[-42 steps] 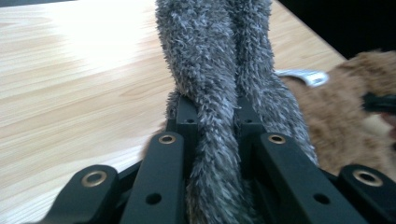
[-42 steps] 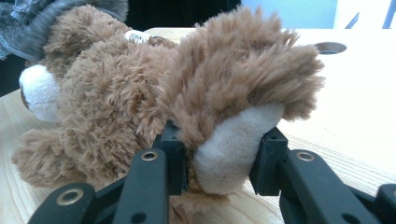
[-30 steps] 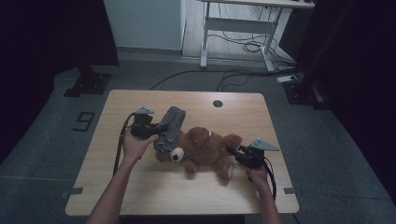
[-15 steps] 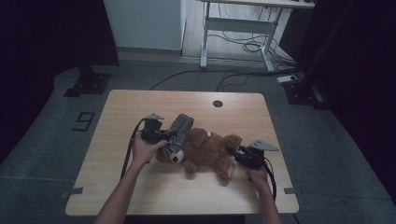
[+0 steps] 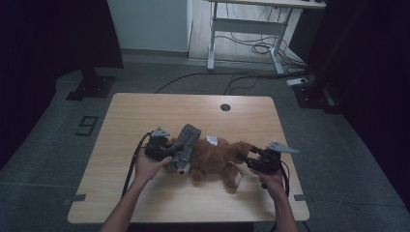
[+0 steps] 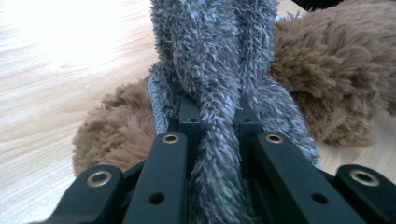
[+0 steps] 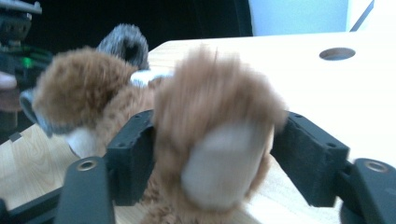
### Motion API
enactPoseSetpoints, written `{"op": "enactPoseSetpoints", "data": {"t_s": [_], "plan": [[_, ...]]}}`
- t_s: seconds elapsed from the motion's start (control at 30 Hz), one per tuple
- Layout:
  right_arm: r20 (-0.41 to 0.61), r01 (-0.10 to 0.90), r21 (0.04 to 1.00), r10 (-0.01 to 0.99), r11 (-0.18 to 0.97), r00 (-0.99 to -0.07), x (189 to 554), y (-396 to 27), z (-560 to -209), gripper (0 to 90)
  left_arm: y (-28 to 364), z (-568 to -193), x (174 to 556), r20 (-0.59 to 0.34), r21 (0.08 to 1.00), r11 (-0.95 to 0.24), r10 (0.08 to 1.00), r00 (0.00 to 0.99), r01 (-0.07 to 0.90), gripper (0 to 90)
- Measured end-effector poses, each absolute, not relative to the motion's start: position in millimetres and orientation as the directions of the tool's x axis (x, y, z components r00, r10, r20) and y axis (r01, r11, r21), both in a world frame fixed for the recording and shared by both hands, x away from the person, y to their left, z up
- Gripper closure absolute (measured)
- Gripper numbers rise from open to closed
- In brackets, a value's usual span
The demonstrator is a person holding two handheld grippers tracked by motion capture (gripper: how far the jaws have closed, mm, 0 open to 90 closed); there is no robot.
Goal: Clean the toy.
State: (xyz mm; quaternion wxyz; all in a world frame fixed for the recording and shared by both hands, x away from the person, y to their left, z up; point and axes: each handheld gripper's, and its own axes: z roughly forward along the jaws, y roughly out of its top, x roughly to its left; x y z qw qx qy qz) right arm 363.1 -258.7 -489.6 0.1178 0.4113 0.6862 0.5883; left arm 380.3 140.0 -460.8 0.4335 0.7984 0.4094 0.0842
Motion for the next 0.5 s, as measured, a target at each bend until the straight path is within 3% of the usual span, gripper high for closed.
{"op": "enactPoseSetpoints", "data": {"t_s": [0.23, 0.5], "plan": [[0.318, 0.457, 0.889, 0.68, 0.028, -0.66, 378.3, -248.3, -468.1, 25.2, 144.0, -464.4, 364.3, -0.225, 0.775, -0.283, 0.712, 0.666, 0.565, 79.0], [0.324, 0.487, 0.869, 0.638, 0.092, -0.699, 380.9, -229.8, -473.3, 23.4, 149.4, -468.9, 350.3, -0.25, 0.782, -0.268, 0.691, 0.678, 0.562, 78.9]]}}
